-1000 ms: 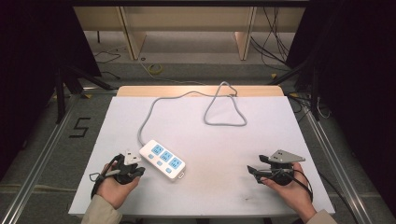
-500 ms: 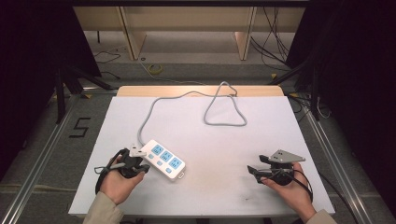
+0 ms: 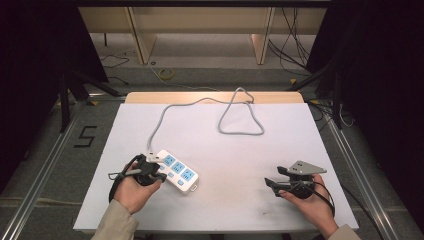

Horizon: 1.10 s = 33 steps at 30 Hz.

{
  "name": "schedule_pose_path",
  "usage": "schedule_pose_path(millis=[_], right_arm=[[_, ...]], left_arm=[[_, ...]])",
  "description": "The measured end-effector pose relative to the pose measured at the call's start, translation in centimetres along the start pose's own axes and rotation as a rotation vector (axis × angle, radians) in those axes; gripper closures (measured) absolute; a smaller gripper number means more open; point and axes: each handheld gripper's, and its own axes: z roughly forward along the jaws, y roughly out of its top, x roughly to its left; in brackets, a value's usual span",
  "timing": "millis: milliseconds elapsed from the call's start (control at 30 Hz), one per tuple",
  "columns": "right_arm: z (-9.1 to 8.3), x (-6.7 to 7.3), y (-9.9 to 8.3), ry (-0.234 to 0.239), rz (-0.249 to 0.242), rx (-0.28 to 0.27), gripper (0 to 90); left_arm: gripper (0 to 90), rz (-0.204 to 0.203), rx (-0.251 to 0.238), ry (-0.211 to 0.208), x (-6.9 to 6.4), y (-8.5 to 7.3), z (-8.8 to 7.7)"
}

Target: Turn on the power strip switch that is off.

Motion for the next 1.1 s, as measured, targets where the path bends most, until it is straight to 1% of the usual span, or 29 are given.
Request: schedule_pose_path(millis=[200,333,533,667,700,1100], right_arm=[[0.0,0.0,0.0,-0.002,-0.001,0.0,33.7],[0.0,0.0,0.0,-0.003,-0.002,0.0,33.7],[-0.1,0.1,0.1,-0.001,-0.008,0.0,34.0],[0.0,0.1,0.1,-0.001,-0.008,-0.003,34.0],[-0.1,0.1,0.1,0.0,-0.007,-0.001,34.0],[0.0,0.0,0.0,0.0,-0.009,0.002,34.0]], left_arm=[[89.5,0.0,0.015,-0.01,-0.3,0.3,0.2],[89.5,-0.004,0.016,-0.012,-0.5,0.6,0.2],[89.5,0.011,0.033,-0.018,-0.6,0.9,0.4],[89.5,0.007,0.03,-0.02,-0.7,1.1,0.4],[89.5,0.012,0.032,-0.018,-0.7,1.2,0.4],[89.6,0.022,0.045,-0.028,-1.0,1.9,0.7]])
